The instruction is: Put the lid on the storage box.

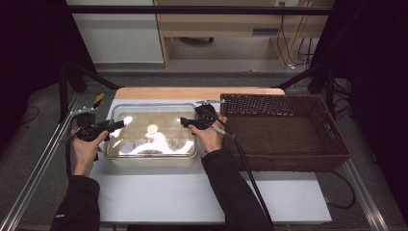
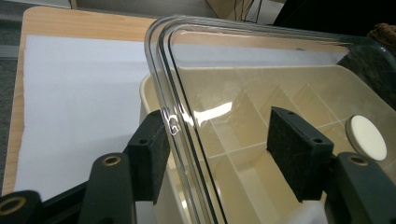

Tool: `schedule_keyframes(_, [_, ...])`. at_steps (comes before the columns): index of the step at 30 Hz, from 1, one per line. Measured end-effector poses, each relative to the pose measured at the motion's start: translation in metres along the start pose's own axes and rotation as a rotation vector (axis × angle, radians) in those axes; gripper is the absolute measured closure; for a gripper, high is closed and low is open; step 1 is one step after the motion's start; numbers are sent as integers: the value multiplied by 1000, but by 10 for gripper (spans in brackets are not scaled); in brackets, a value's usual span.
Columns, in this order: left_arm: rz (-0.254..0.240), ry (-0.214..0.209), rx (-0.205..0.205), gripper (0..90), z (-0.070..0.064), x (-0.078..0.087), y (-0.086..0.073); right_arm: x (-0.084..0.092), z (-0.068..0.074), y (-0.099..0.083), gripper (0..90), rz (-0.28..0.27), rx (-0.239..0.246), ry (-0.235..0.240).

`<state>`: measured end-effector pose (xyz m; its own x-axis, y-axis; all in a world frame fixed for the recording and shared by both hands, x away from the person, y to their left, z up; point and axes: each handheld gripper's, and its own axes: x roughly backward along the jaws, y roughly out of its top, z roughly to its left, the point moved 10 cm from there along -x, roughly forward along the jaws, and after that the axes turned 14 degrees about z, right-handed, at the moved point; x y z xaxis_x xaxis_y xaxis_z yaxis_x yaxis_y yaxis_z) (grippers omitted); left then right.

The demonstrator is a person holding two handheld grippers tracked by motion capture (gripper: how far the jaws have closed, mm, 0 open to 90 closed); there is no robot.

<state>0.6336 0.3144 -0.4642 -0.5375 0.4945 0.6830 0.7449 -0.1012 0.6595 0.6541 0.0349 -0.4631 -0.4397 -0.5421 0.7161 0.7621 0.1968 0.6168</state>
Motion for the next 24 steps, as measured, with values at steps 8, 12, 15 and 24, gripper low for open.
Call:
schedule_keyframes(8, [1, 8, -1, 386, 1, -2, -1, -4, -2, -3, 337, -10, -8, 3])
schedule_keyframes(12, [15, 56, -20, 375, 3, -3, -2, -5, -4, -4, 332, -3, -7, -9])
schedule_keyframes(15, [22, 57, -11, 371, 5, -4, -4, -9, -4, -6, 324, -3, -7, -17])
schedule_keyframes(24, [39, 99, -13, 389, 12, -4, -7, -8, -5, -7, 328, 8, -27, -25])
